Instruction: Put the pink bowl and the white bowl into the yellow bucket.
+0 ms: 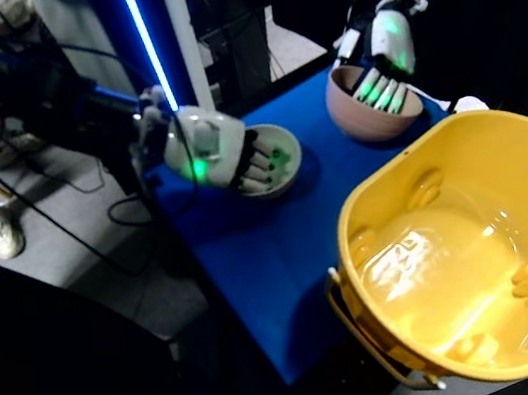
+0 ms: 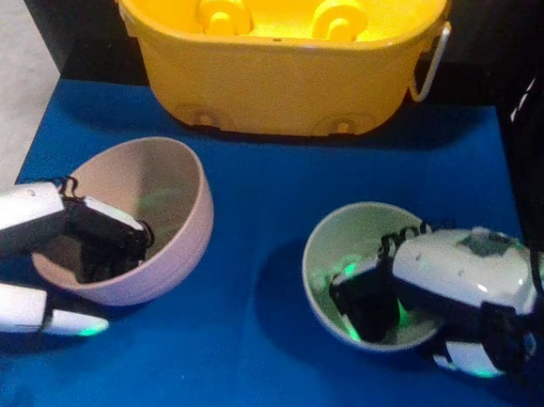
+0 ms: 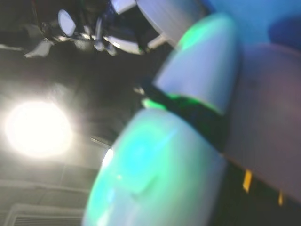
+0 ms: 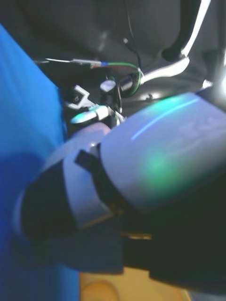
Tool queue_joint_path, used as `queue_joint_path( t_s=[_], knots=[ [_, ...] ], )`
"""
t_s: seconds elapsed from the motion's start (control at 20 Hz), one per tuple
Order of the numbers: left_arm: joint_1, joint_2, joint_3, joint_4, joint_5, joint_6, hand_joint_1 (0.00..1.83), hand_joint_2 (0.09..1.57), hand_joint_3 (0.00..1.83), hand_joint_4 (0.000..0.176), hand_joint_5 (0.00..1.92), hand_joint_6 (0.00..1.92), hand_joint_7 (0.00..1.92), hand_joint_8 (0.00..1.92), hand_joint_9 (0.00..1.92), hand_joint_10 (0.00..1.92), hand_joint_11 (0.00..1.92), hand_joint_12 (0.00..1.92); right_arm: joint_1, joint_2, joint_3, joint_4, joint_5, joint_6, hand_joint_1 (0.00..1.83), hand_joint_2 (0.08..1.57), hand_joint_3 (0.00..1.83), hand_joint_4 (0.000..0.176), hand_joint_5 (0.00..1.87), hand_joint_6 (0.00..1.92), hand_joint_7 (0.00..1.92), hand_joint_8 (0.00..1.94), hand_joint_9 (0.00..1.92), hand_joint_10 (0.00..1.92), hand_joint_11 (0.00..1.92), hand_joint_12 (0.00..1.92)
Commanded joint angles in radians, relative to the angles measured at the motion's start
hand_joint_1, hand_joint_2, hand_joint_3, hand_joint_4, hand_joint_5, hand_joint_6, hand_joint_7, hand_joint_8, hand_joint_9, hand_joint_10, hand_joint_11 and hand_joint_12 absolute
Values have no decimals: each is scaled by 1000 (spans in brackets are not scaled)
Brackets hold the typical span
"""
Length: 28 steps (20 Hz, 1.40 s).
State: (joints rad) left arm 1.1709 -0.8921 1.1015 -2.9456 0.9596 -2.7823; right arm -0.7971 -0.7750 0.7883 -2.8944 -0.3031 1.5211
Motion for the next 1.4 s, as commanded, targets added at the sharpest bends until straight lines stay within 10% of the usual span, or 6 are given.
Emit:
queue_joint_path(
  t_s=[0.0, 0.25, 0.5, 0.75, 1.25, 1.35],
  knots=[
    [-6, 8, -4, -65, 133, 0, 1342, 1227, 0, 0, 674, 1287, 863, 1242, 648, 1607, 416, 1661, 4, 5, -13, -1, -8, 2, 1465, 1260, 1, 0, 622, 1585, 666, 1337, 656, 1351, 439, 1828],
    [26, 114, -89, -66, 297, 72, 1338, 1257, 0, 0, 642, 1157, 715, 1498, 693, 1652, 583, 1573, 94, 118, -125, -3, -92, 4, 1467, 1255, 0, 0, 555, 1549, 622, 1368, 680, 1364, 584, 1792],
    [42, 200, -146, -66, 438, 92, 1343, 1238, 0, 0, 667, 1125, 779, 1429, 696, 1599, 618, 1545, 113, 193, -188, -115, -264, 231, 1484, 1174, 0, 0, 722, 1307, 790, 1166, 814, 1256, 747, 1617],
    [18, 243, -154, -66, 515, 111, 1354, 1207, 0, 0, 774, 967, 830, 1385, 736, 1580, 583, 1626, 123, 213, -203, -115, -402, 231, 1484, 1163, 0, 0, 763, 1250, 804, 1172, 838, 1220, 753, 1626],
    [-182, 297, -120, -66, 459, 174, 1364, 1162, 0, 0, 851, 887, 925, 1199, 821, 1485, 659, 1642, 475, 231, -174, -118, -249, 78, 1490, 1124, 1, 0, 826, 1212, 826, 1037, 966, 1032, 855, 1515],
    [-225, 285, -98, -66, 424, 175, 1364, 1156, 0, 0, 815, 1135, 966, 1016, 804, 1389, 511, 1527, 521, 233, -161, -118, -229, 46, 1488, 1130, 1, 0, 841, 1246, 823, 1026, 938, 1044, 820, 1537]
  ],
)
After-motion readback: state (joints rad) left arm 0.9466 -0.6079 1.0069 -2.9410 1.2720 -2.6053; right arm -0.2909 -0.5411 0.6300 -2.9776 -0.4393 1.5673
